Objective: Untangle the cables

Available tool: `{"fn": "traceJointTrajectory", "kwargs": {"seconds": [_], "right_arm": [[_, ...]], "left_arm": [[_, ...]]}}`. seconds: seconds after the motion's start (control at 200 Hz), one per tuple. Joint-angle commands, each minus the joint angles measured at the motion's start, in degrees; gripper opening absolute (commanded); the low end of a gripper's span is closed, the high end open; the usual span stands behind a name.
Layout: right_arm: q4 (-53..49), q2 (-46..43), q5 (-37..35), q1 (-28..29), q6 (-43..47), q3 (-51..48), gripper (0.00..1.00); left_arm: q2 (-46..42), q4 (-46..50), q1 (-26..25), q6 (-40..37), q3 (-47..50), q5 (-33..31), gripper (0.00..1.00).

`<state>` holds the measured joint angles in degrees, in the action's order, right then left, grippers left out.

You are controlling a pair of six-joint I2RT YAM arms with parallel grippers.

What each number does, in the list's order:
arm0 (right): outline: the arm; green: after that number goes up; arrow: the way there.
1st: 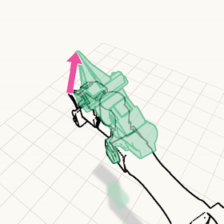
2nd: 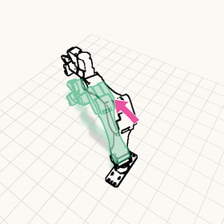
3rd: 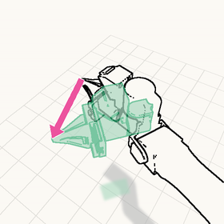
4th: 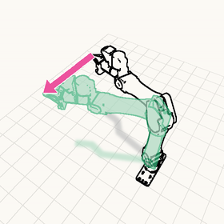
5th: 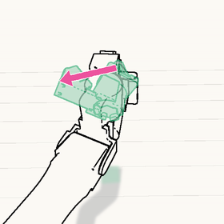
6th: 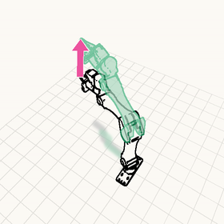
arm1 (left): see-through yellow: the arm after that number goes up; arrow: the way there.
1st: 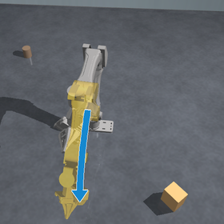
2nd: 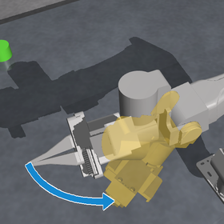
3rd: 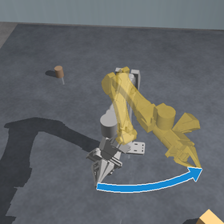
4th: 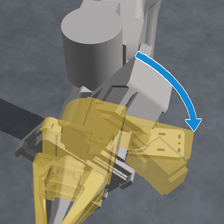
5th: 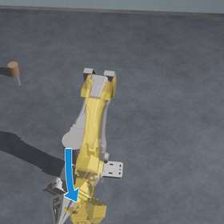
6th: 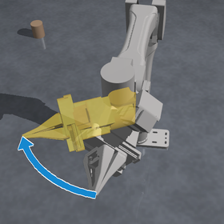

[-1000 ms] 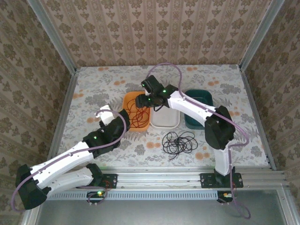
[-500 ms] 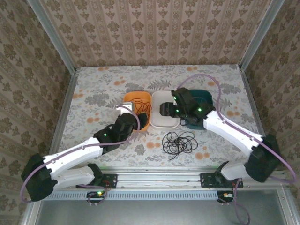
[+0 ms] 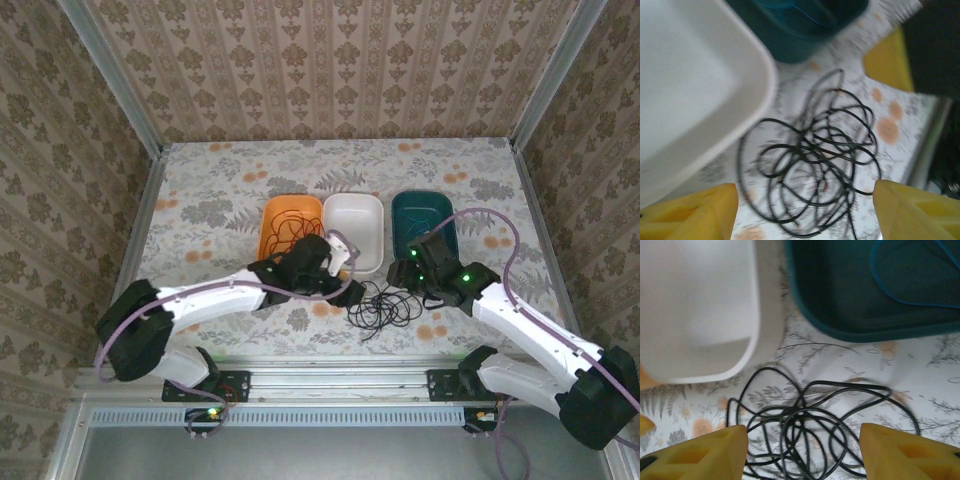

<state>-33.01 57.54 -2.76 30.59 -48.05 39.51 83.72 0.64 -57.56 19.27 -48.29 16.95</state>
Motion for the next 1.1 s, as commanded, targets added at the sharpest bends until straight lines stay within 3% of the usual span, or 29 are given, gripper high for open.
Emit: {"fn": "traceJointTrajectory", "kwargs": {"seconds": [0.0,0.375,0.53,0.65,0.85,1.095], "right_arm": [[0.19,-1.81,0.07,-1.03,-3.40,-0.94,0.62],[-2.14,-4.51,0.15,-3.19,-2.40,-1.35,0.61],[-2.40,-5.54,0.65,-3.92,-2.18,-1.62,0.61],[-2.00,-5.53,1.63,-4.05,-1.18,-1.97,0.61],[0.65,-0.87,7.98,-3.22,1.84,-4.43,0.62],[4.60,7.26,10.25,1.31,2.02,-5.90,0.63]], "left_arm": [[3.66,3.19,-1.99,-4.71,-4.35,5.03,0.71],[10.49,6.20,-3.22,-6.32,-9.39,0.19,0.62],[13.92,8.53,-4.38,-7.22,-11.25,-5.59,0.55],[16.12,9.63,-4.92,-7.31,-12.67,-8.06,0.43],[16.29,8.11,-6.05,-7.31,-14.51,-9.86,0.00],[4.91,6.38,-6.25,-8.68,-14.41,-10.01,0.00]]}}
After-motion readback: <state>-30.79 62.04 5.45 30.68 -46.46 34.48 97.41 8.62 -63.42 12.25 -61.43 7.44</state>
